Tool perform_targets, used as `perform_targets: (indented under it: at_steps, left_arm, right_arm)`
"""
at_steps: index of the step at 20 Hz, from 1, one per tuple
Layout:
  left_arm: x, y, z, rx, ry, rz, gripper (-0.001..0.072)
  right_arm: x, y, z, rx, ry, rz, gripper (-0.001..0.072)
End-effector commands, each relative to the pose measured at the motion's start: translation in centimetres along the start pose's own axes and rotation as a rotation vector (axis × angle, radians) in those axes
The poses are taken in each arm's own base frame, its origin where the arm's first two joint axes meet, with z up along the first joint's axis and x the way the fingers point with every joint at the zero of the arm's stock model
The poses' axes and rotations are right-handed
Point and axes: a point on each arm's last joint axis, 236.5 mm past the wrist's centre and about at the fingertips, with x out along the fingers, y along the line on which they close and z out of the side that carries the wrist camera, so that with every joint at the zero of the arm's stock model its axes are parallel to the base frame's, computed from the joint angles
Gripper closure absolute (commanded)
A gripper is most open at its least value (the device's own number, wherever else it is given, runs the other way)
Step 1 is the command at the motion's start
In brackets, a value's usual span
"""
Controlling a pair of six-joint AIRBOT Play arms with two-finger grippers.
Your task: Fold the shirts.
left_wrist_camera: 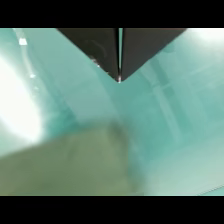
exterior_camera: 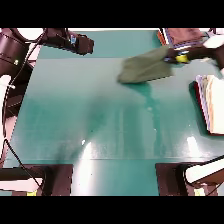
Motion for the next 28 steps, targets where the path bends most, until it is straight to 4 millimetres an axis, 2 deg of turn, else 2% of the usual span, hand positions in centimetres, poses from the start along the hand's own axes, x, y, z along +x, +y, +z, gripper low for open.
perform_targets:
  at_steps: [1,3,5,7,8,9,13,15,17,19,23,26,28]
  left_arm:
    - [0.1,-0.8,0.0,-0.003,-0.002,-0.017,0.0686]
    - [0.1,-0.9,0.0,-0.012,-0.003,-0.022,0.0686]
    - [0.1,-1.0,0.1,-0.016,-0.004,-0.029,0.0686]
    - [0.1,-1.2,0.1,-0.029,-0.004,-0.037,0.0686]
    - [0.1,-1.2,0.1,-0.041,-0.004,-0.037,0.0685]
    - [0.1,-1.2,0.1,-0.041,-0.004,-0.037,0.0686]
    - [0.1,-1.2,0.0,-0.043,0.001,-0.037,0.0686]
    - [0.1,-1.2,-0.2,-0.042,0.01,-0.037,0.0686]
    - [0.1,-1.2,-0.3,-0.042,0.013,-0.037,0.0686]
    - [0.1,-1.2,-0.3,-0.042,0.014,-0.037,0.0685]
    - [0.1,-1.2,-0.4,-0.036,0.015,-0.037,0.0686]
    - [0.1,-1.2,-0.4,-0.034,0.015,-0.037,0.0686]
    - [0.1,-1.2,-0.4,-0.034,0.015,-0.037,0.0685]
  right_arm:
    - [-9.7,-11.6,2.5,0.144,-0.141,-0.183,0.0694]
    - [-13.4,-16.9,2.5,0.234,-0.198,-0.244,0.0694]
    - [-16.2,-20.6,2.1,0.294,-0.24,-0.296,0.0694]
    - [-18.0,-22.9,2.1,0.326,-0.285,-0.332,0.0694]
    - [-18.8,-23.4,2.4,0.328,-0.302,-0.342,0.0694]
    - [-18.9,-23.4,2.5,0.327,-0.305,-0.344,0.0694]
    - [-24.8,-20.5,7.9,0.209,-0.459,-0.374,0.0694]
    - [-27.6,-18.8,9.9,0.156,-0.529,-0.386,0.0695]
    - [-29.6,-17.4,10.6,0.132,-0.574,-0.398,0.0694]
    - [-30.7,-16.8,10.0,0.136,-0.6,-0.415,0.0694]
    - [-32.9,-17.0,6.6,0.182,-0.575,-0.451,0.0694]
    - [-33.0,-17.9,2.2,0.215,-0.477,-0.476,0.0694]
    - [-32.3,-19.0,-1.4,0.239,-0.397,-0.489,0.0694]
